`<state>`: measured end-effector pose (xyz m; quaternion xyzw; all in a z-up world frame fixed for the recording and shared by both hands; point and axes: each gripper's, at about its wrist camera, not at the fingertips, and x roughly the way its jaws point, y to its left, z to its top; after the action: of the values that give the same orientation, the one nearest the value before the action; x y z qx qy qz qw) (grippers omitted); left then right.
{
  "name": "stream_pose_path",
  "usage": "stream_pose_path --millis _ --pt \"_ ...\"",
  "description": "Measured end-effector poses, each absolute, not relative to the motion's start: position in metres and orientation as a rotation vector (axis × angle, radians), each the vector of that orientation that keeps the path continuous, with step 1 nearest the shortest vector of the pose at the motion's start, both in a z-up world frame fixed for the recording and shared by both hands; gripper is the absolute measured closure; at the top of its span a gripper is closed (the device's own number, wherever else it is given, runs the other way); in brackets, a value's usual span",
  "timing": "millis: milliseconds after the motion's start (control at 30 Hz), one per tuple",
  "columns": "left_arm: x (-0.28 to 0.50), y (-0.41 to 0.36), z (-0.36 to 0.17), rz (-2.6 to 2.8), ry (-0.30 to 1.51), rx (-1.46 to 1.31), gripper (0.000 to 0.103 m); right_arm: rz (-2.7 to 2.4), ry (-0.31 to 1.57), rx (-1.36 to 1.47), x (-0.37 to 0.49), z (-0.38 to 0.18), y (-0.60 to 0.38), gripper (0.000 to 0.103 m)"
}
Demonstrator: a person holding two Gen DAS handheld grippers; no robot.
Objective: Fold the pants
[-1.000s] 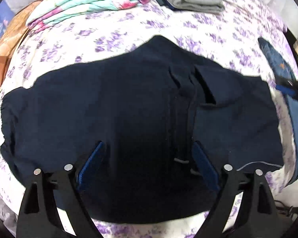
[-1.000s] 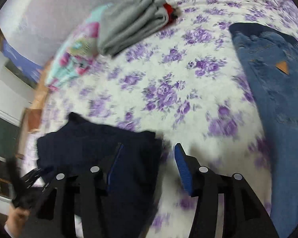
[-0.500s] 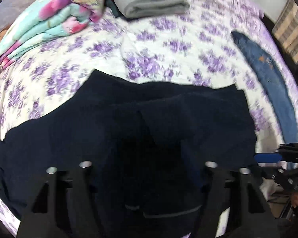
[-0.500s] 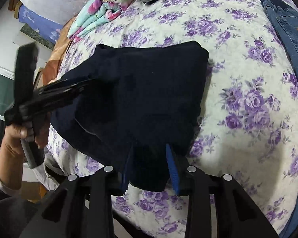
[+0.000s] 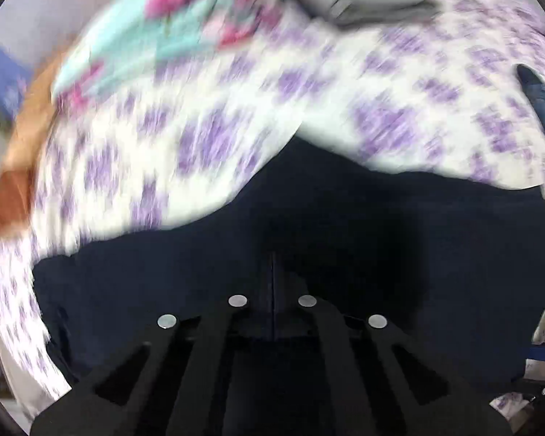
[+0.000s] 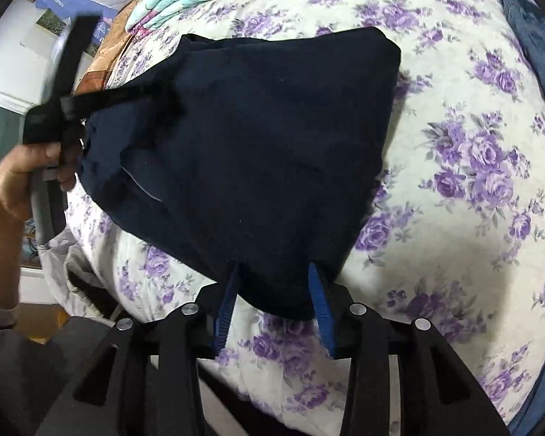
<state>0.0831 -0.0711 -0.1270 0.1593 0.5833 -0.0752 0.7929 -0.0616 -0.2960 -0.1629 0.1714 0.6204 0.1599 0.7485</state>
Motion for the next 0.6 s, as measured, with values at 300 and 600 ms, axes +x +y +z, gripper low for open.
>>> stream_pose_path --millis 300,600 --pt "0.040 -0.076 -0.081 -0.413 1.181 0.114 0.057 0.341 1.116 0.648 -0.007 -0.124 -0.355 0.065" --pt "-0.028 -0.149 -0.144 -0.650 1.250 0.451 0.053 -0.060 1.122 0.606 0.051 -0.167 -0.396 0.096"
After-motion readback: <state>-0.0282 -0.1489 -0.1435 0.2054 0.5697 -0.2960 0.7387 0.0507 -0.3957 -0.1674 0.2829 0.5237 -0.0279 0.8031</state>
